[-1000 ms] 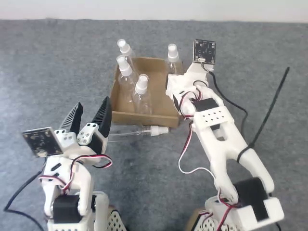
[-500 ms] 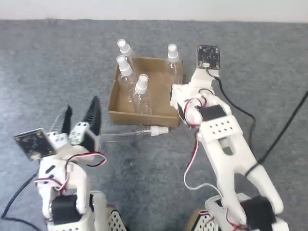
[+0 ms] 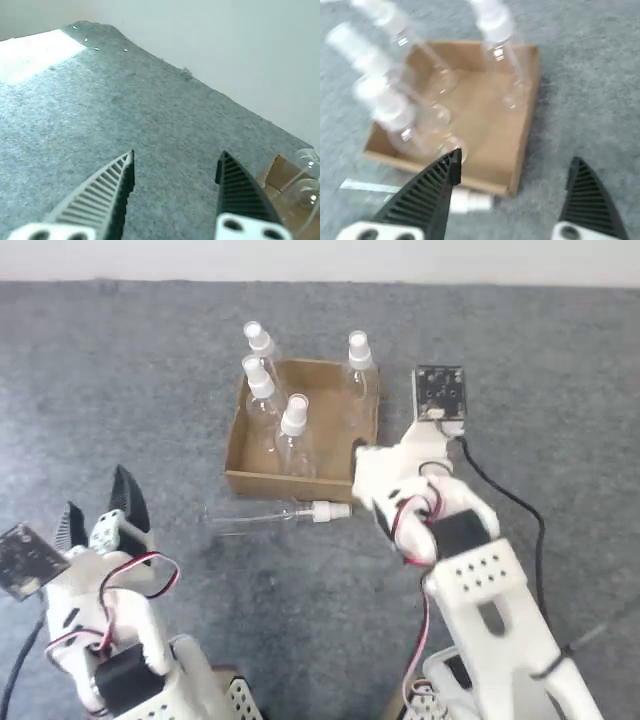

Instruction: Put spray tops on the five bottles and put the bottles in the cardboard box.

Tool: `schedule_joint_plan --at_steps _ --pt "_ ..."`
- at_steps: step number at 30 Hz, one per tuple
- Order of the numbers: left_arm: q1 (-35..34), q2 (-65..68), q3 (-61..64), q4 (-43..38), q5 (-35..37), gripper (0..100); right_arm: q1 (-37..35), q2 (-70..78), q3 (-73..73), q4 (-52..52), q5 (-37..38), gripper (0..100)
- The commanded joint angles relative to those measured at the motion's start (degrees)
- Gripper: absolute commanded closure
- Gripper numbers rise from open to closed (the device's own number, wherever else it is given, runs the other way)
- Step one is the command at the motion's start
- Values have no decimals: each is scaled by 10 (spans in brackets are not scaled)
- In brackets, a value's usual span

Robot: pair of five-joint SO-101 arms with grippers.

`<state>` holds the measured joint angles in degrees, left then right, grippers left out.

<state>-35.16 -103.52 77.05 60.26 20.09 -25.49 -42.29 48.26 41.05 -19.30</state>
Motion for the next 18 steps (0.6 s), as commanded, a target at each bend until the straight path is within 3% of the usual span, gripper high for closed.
schedule_joint_plan --at_steps 1,7,13,18 --pt "-23 -10 -6 -9 9 754 -56 -92 -9 57 2 842" --pt "-25 -10 -3 -8 9 754 -135 -161 25 64 49 991" --pt "-27 -10 -4 -6 9 754 -250 -210 97 39 67 991" --pt "-60 -10 -5 -8 9 754 -269 -206 149 -87 67 991"
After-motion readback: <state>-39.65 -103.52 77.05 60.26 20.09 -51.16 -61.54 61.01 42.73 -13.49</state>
